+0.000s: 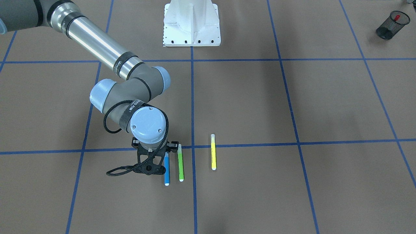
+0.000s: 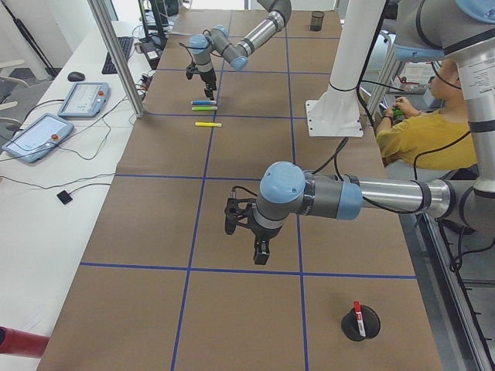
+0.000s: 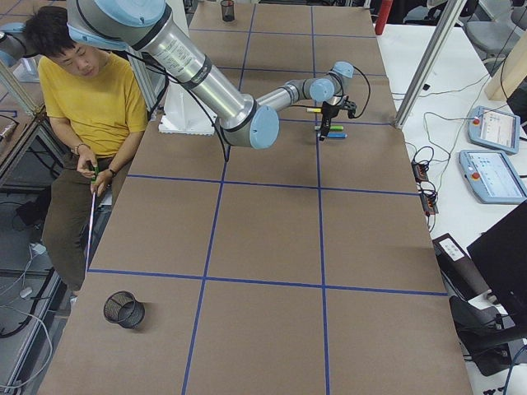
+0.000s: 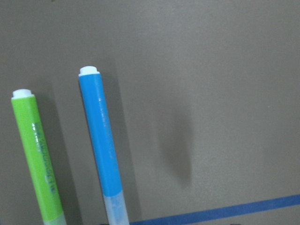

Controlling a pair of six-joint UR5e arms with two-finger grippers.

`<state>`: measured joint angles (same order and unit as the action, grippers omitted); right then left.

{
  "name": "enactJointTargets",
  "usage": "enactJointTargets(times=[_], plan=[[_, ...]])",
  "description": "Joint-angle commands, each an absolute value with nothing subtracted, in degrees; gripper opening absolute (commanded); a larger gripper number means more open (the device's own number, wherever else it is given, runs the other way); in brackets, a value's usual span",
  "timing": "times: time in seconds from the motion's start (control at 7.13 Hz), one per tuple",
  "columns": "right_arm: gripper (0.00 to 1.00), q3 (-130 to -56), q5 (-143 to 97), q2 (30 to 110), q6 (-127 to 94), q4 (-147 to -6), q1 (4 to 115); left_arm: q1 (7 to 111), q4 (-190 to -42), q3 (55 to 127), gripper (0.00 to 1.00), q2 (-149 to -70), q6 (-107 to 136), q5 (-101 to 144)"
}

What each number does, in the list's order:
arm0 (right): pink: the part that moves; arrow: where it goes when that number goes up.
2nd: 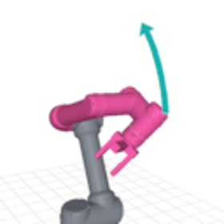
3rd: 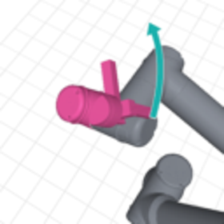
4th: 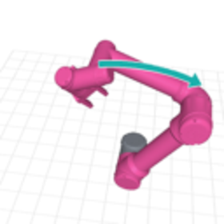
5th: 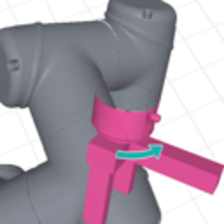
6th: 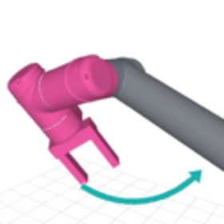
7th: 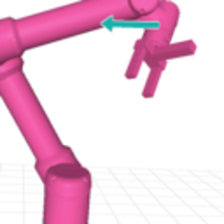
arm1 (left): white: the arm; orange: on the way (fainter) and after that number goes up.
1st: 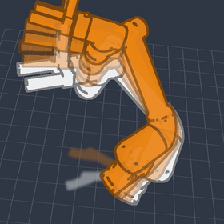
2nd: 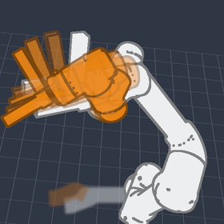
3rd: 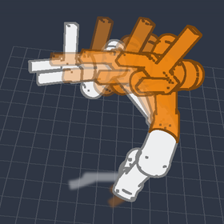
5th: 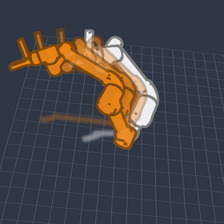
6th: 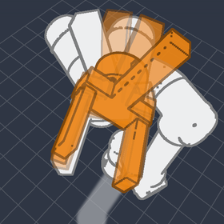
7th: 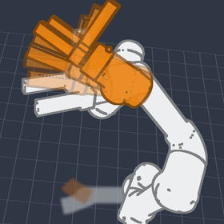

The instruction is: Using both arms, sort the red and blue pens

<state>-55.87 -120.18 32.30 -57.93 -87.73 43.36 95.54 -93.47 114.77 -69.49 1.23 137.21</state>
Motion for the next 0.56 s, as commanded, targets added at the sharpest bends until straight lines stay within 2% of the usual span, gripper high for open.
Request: enactJointTargets(times=[0.0, 0.42], plan=[[0.65, -53.9, -120.2, 30.2, -58.1, -87.4, 42.8, 95.5, -93.7, 114.9, 1.0, -69.4, -0.9, 137.2], [0.53, -53.2, -120.3, 30.1, -54.6, -87.4, 41.6, 95.5, -93.7, 114.8, 1.0, -69.4, -1.1, 137.1]])
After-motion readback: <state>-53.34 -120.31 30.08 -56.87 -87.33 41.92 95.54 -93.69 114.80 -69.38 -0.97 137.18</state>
